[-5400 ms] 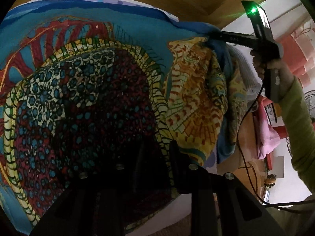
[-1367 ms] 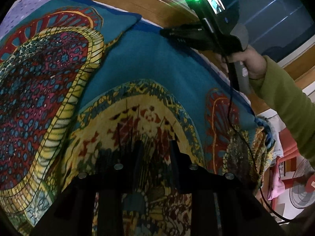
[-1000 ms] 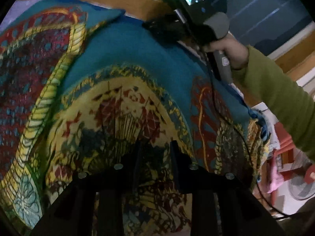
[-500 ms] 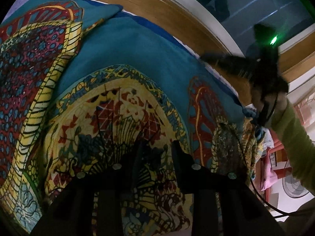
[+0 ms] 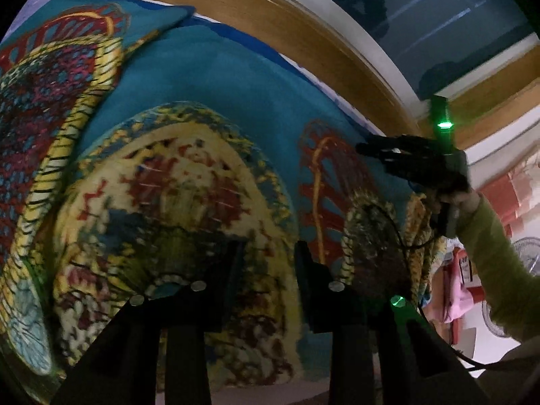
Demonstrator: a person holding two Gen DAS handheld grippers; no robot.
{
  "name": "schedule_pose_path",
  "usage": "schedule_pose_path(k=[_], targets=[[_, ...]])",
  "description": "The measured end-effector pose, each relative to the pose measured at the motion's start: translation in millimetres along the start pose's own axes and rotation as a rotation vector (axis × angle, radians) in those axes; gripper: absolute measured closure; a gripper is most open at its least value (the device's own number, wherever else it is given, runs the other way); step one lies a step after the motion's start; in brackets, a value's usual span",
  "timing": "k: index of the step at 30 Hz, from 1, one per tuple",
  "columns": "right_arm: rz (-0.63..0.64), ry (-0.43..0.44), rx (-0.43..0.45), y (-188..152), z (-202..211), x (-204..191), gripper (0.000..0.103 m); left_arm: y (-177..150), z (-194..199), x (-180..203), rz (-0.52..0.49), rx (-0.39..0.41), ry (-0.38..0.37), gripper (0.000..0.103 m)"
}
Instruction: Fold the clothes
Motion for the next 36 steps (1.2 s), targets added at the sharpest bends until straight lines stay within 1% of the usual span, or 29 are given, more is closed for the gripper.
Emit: schedule_pose_path(k=[2,3,4,5,6,8,11,13,14,15,16,17,18,21,22,23,26,27,29,32,35,36], targets=[[0.008,-0.056,0.047,2.9,-5.9,5.7,0.073,-1.9,-5.7,6.9,-0.006,-0.010,0.001,0.073],[-0.036,-0.080,0.060,8.2,-10.8,15.5,0.074,-2.9,-8.5,10.3,-0.009,-0.014,0.001,0.073],[-0.071,-0.105,0.067,12.2,-14.4,24.1,0.084,-4.2,-11.3,13.3,-0.011,-0.018,0.000,0.073],[-0.104,-0.144,0.067,15.7,-20.9,35.0,0.088,-5.6,-13.3,17.0,-0.016,-0.021,0.000,0.073],[-0.137,-0.167,0.083,20.4,-26.5,45.2,0.088,-7.1,-15.4,20.5,-0.020,-0.025,0.000,0.073],[-0.186,-0.145,0.098,27.9,-29.9,52.1,0.088,-11.7,-20.9,23.4,-0.015,-0.037,0.003,0.073],[-0.147,-0.178,0.115,30.9,-29.3,48.0,0.088,-18.4,-28.9,27.7,-0.009,-0.054,0.008,0.073],[-0.152,-0.182,0.126,30.8,-23.1,47.2,0.088,-18.9,-27.6,30.6,-0.014,-0.042,0.017,0.073],[-0.177,-0.171,0.140,30.1,-14.4,48.4,0.088,-18.7,-25.3,32.0,-0.017,-0.033,0.018,0.073],[-0.208,-0.139,0.160,28.1,-0.5,47.8,0.088,-17.1,-25.6,31.7,-0.012,-0.027,0.017,0.073],[-0.224,-0.102,0.175,25.5,12.3,45.0,0.088,-15.4,-26.0,31.3,-0.006,-0.020,0.016,0.073],[-0.215,-0.050,0.188,21.2,25.4,35.8,0.088,-12.5,-28.3,29.0,-0.001,-0.019,0.015,0.073],[-0.201,0.006,0.201,16.4,38.9,25.3,0.088,-9.4,-31.1,26.6,0.001,-0.022,0.021,0.073],[-0.065,0.112,0.167,-8.4,52.8,-13.9,0.088,5.3,-38.7,26.5,-0.024,-0.017,0.036,0.073],[-0.019,0.124,0.147,-18.9,52.9,-28.2,0.088,10.2,-41.3,26.6,-0.033,-0.016,0.042,0.073],[0.018,0.126,0.130,-19.3,46.5,-46.2,0.088,15.9,-44.7,27.6,-0.052,-0.017,0.056,0.073],[0.040,0.088,0.131,-30.0,29.3,-55.6,0.088,31.8,-52.9,30.8,-0.090,-0.028,0.085,0.073],[0.019,0.071,0.123,-27.8,22.8,-50.7,0.087,37.2,-55.5,32.4,-0.102,-0.035,0.094,0.073],[-0.064,0.071,0.132,-16.4,14.6,-34.5,0.087,45.1,-58.5,38.3,-0.126,-0.045,0.100,0.073],[-0.172,0.100,0.149,-0.8,6.1,-16.8,0.083,55.3,-65.2,60.6,-0.171,-0.069,0.038,0.073],[-0.257,0.134,0.151,8.0,2.4,-7.2,0.082,59.6,-88.2,88.9,-0.222,-0.146,-0.061,0.073],[-0.294,0.128,0.142,4.8,2.0,-4.2,0.082,59.5,-100.2,95.1,-0.245,-0.184,-0.069,0.073]])
Point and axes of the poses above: each gripper's, at about its wrist camera, not at the fingertips, and z roughly against the way its jaws point, x to its right, y to its top, the point moved 9 cm from there along -z, roughly the way its jaws point, and after that the axes turned 4 degrees about -y, right-handed, at the moved point
